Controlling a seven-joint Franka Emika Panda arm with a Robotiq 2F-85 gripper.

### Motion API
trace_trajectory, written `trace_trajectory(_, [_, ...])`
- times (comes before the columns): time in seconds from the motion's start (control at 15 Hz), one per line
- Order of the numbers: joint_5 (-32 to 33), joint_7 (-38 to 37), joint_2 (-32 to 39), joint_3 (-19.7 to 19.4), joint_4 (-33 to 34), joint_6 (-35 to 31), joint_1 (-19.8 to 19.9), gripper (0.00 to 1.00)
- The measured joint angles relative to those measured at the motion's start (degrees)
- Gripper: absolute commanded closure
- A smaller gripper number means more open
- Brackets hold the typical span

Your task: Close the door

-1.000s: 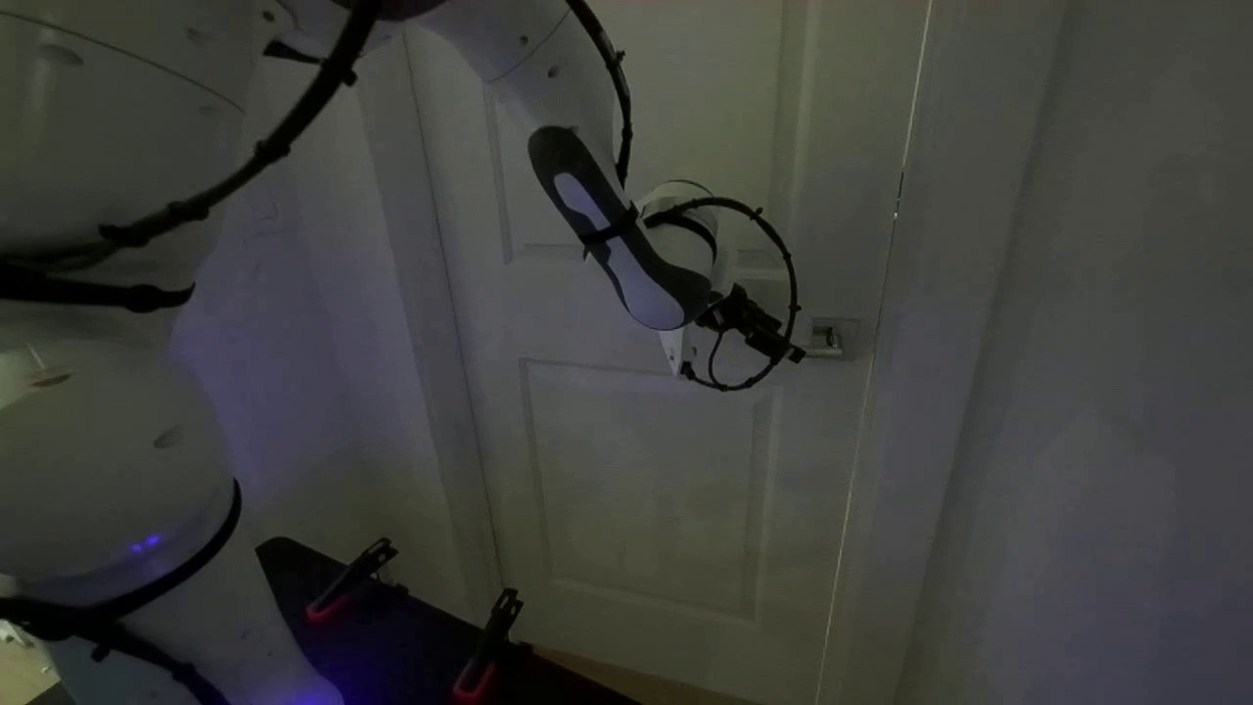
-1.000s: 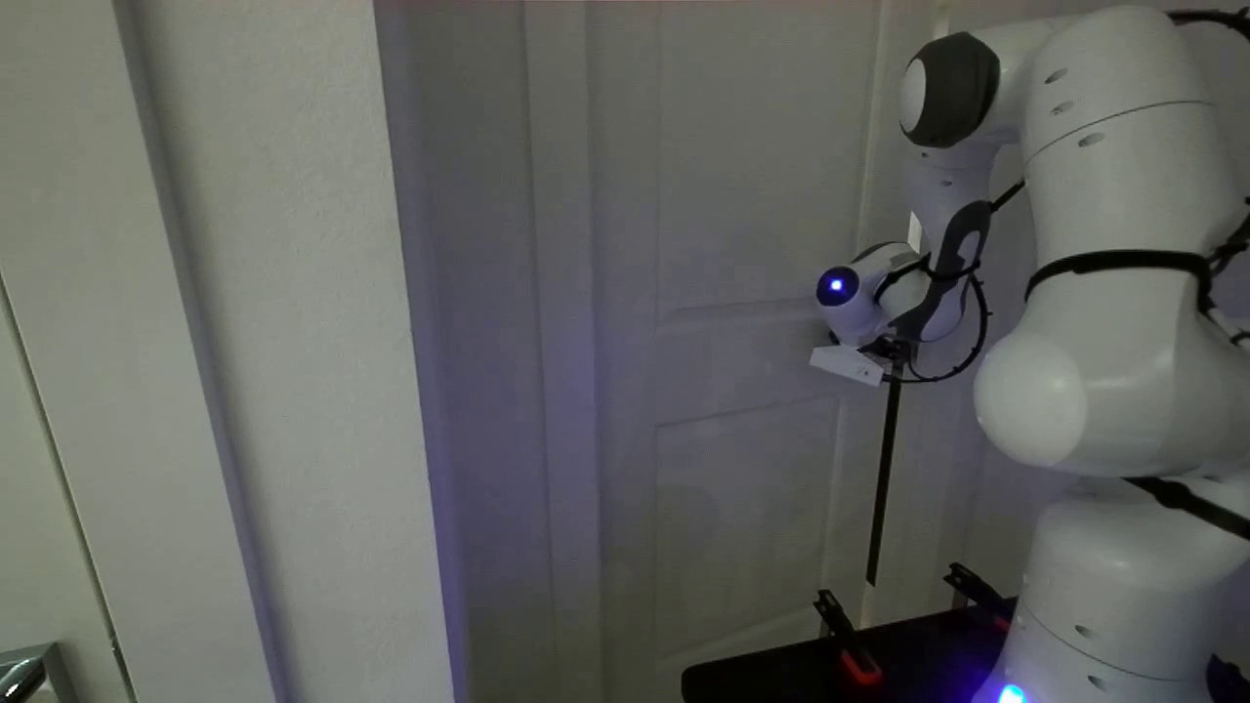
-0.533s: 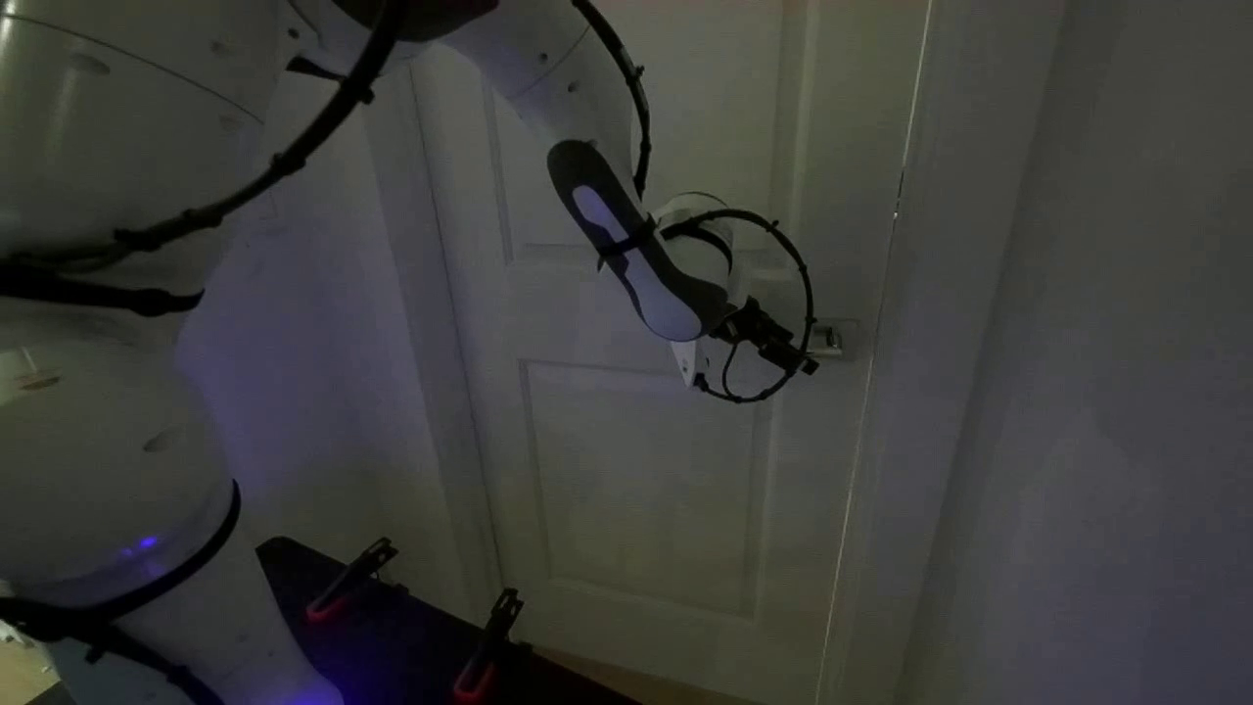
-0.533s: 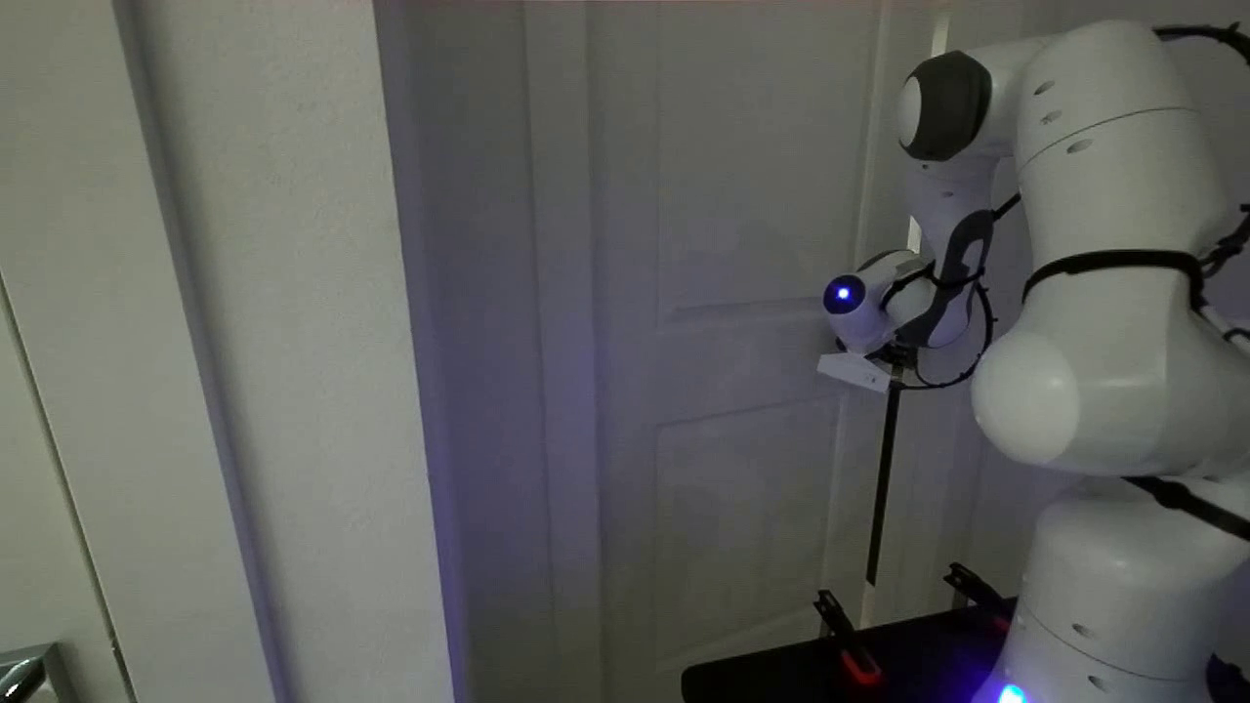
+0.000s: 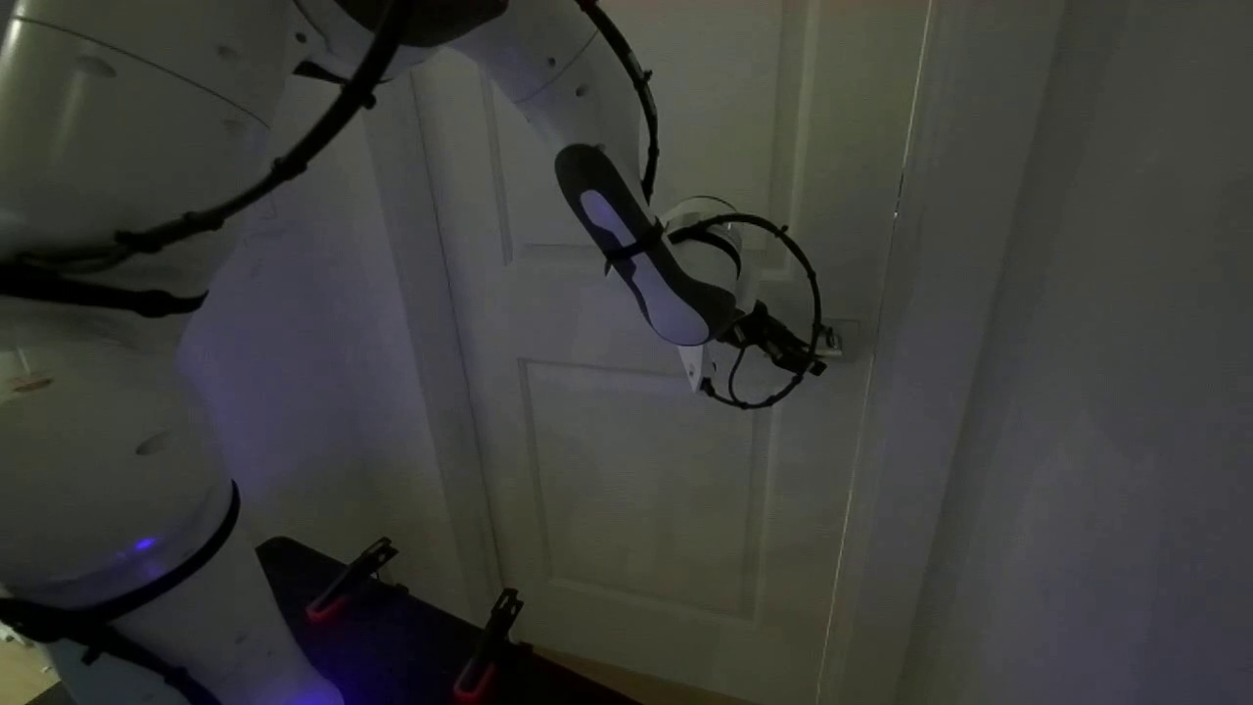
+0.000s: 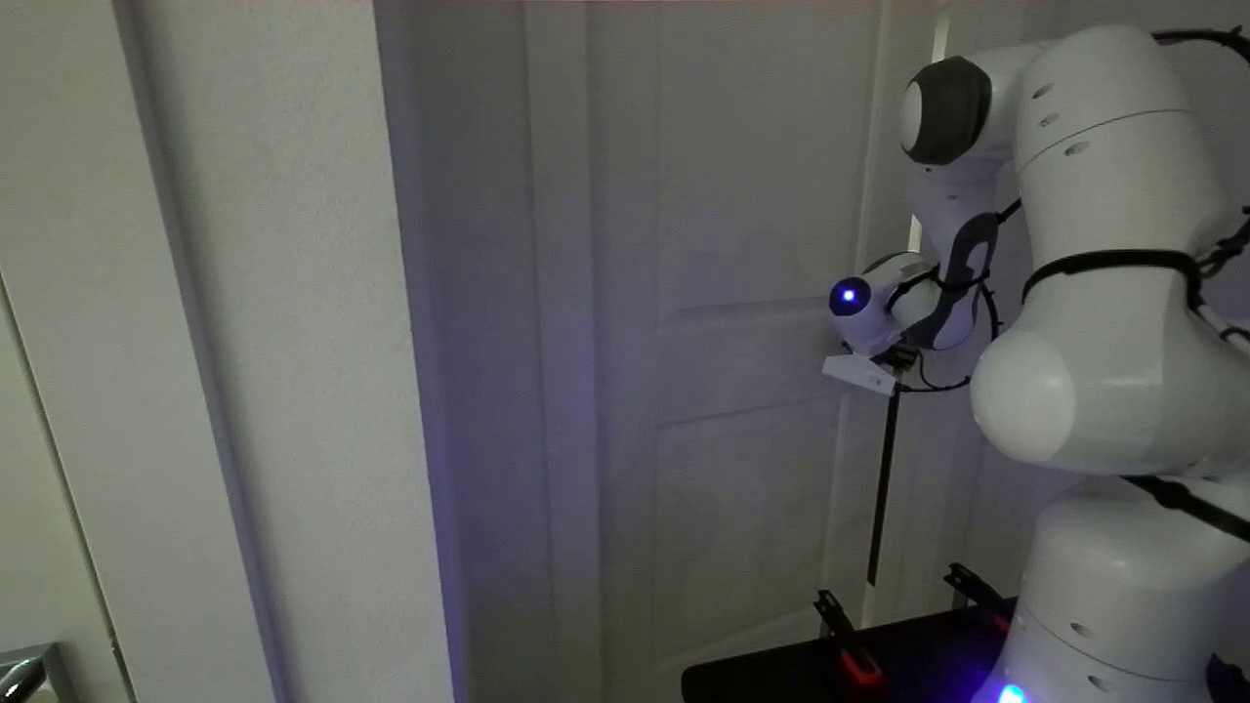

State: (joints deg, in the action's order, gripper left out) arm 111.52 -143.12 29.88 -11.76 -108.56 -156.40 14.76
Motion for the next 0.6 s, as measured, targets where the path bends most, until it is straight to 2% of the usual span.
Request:
trace_trajectory(0.07, [0.0, -0.2, 0.0, 0.0, 0.0, 0.0, 0.0, 0.87])
trace_trajectory(0.2, [-0.3, -0.2, 0.0, 0.0, -0.1, 0.0, 0.1, 0.98])
trace_trajectory(0.27, [-1.0, -0.2, 0.1, 0.0, -0.1, -0.1, 0.2, 0.95])
trace_trajectory(0.6, [-6.6, 2.7, 0.0, 0.0, -0.6, -0.3, 0.3, 0.96])
